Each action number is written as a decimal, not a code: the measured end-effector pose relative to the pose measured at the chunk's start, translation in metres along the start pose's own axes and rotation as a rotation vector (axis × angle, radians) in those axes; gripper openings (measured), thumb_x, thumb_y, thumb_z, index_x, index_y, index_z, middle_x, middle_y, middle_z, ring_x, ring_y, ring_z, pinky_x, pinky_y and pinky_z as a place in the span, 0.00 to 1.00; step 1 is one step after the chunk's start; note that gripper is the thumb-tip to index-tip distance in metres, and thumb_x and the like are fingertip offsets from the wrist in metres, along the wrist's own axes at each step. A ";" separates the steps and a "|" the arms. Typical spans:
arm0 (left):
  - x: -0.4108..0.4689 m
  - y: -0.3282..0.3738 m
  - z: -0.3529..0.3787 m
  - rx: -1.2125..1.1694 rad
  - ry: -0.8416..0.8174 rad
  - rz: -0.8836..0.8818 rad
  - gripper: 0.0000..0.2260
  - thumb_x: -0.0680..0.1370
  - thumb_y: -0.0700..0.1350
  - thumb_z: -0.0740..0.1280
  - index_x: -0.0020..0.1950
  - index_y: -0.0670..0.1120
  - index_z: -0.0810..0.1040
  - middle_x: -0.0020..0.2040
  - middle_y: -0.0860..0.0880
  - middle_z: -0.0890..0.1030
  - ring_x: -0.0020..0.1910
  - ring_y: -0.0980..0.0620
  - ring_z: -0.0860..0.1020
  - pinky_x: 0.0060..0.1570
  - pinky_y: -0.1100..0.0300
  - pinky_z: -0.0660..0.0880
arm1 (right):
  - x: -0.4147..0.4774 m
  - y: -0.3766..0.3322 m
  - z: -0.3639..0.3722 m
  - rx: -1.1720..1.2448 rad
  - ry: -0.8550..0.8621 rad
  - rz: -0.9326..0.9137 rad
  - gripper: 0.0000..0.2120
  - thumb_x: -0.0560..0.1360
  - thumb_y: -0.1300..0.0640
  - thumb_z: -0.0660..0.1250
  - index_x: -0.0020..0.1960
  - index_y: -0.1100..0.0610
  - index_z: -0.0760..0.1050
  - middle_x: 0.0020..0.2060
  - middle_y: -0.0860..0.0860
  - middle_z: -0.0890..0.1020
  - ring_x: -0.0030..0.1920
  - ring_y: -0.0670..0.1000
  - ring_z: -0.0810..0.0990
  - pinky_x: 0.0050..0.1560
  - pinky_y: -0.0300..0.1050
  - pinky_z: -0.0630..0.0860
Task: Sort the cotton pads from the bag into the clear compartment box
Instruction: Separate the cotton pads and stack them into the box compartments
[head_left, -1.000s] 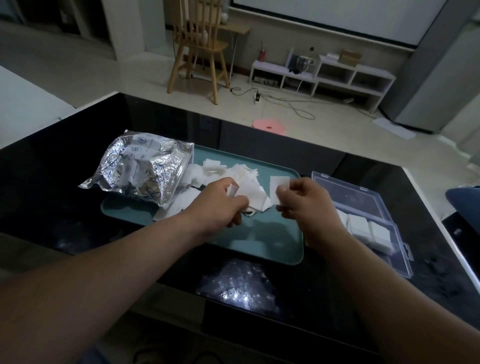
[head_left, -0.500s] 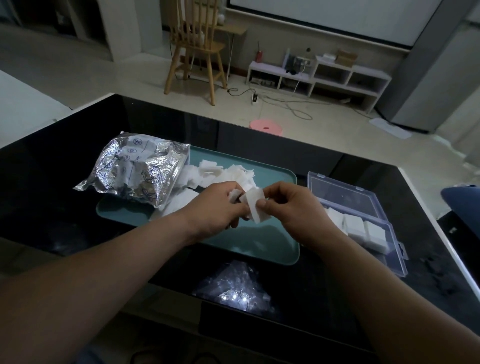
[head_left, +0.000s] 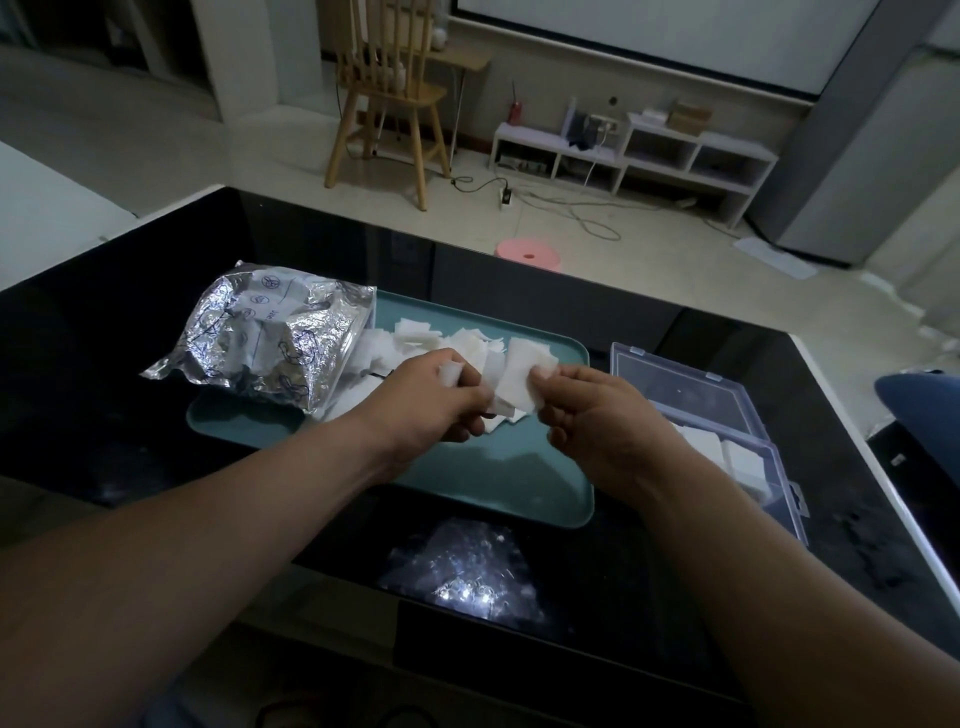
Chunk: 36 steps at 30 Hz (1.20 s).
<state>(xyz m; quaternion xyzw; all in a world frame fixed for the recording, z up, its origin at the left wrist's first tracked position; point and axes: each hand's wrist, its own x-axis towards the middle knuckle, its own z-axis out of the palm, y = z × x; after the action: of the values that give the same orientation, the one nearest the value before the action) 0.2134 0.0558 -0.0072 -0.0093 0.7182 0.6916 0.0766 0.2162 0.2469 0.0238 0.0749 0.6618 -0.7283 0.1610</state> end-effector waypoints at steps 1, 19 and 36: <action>0.000 0.000 0.001 -0.005 -0.017 0.001 0.08 0.77 0.35 0.71 0.46 0.44 0.74 0.39 0.40 0.82 0.33 0.51 0.80 0.32 0.61 0.75 | 0.001 0.002 0.003 -0.014 0.004 0.014 0.05 0.80 0.60 0.71 0.46 0.57 0.77 0.35 0.50 0.82 0.36 0.46 0.75 0.40 0.42 0.66; -0.008 -0.005 0.024 -0.263 -0.163 -0.096 0.16 0.84 0.56 0.62 0.67 0.48 0.72 0.56 0.48 0.82 0.50 0.47 0.79 0.49 0.50 0.75 | -0.008 0.017 0.038 -0.861 0.217 -0.514 0.06 0.77 0.53 0.71 0.48 0.53 0.75 0.40 0.46 0.81 0.41 0.45 0.79 0.40 0.39 0.76; -0.036 0.016 -0.031 -0.604 -0.158 -0.326 0.19 0.85 0.58 0.57 0.53 0.49 0.81 0.38 0.49 0.81 0.30 0.55 0.78 0.28 0.63 0.76 | 0.003 0.025 0.072 -0.735 -0.239 -0.549 0.18 0.71 0.54 0.81 0.49 0.53 0.72 0.51 0.48 0.81 0.41 0.45 0.81 0.43 0.43 0.80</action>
<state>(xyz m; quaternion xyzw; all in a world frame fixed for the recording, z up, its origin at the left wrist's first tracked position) 0.2442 0.0221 0.0137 -0.0928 0.4622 0.8500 0.2351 0.2287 0.1736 0.0075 -0.2492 0.8478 -0.4650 0.0535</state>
